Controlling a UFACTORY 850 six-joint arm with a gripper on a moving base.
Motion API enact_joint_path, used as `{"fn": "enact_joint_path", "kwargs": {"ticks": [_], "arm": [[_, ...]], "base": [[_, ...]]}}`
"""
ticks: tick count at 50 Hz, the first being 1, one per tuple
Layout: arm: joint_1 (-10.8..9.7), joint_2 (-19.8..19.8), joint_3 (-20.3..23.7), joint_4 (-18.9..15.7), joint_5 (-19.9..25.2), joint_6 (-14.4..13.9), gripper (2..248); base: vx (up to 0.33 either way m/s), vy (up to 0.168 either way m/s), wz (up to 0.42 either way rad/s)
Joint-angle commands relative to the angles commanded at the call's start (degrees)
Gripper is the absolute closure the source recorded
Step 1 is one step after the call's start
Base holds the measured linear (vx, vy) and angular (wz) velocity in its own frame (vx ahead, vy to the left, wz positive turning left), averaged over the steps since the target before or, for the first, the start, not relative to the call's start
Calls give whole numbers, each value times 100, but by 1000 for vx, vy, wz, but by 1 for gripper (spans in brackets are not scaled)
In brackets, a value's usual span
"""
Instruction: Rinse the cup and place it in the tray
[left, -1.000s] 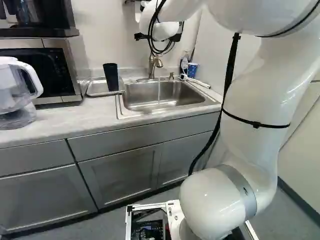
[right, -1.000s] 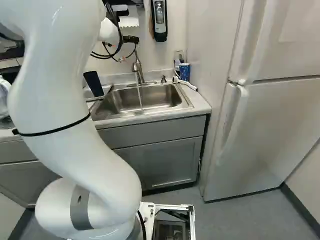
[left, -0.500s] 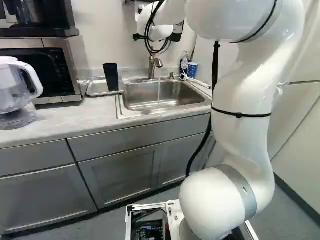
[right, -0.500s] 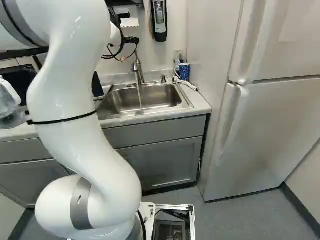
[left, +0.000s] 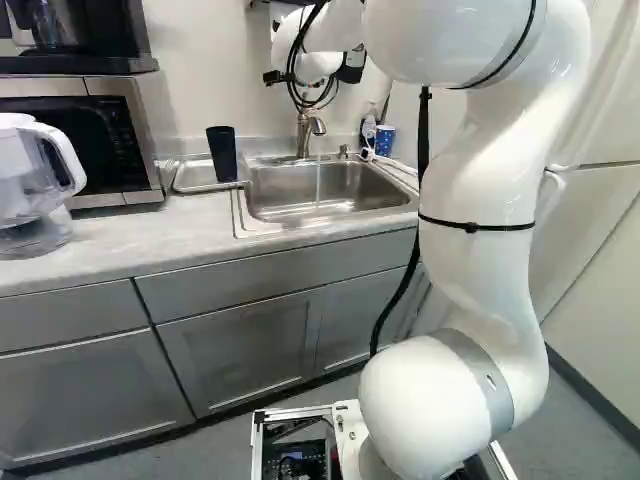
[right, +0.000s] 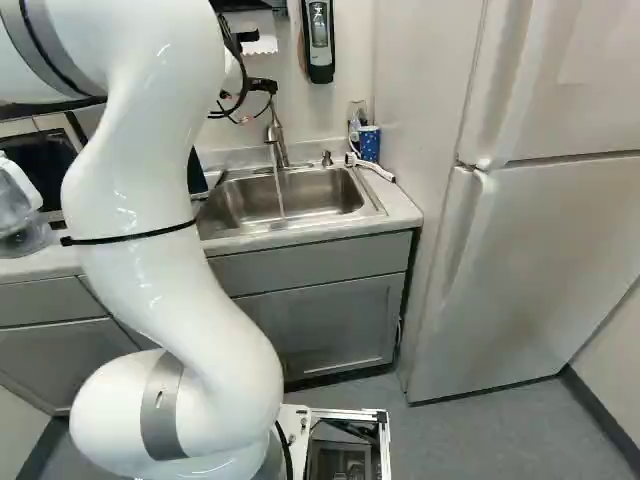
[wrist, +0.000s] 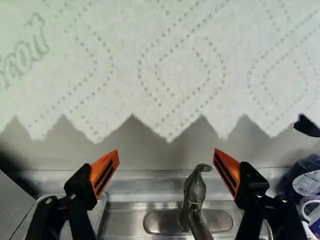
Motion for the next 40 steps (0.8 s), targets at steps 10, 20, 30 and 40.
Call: {"fn": "enact_joint_path", "kwargs": {"ticks": [10,20,30,40], "arm": [[-1,-99,-116,0,-144,0,3],[-1,-206,-242,0,-149,0,3],[2,-215,-253,0,-149,0,3],[31,-284,-336,0,-149,0,3]], "base": [[0,0,0],[0,0,0],[0,0,0],[0,0,0]]}}
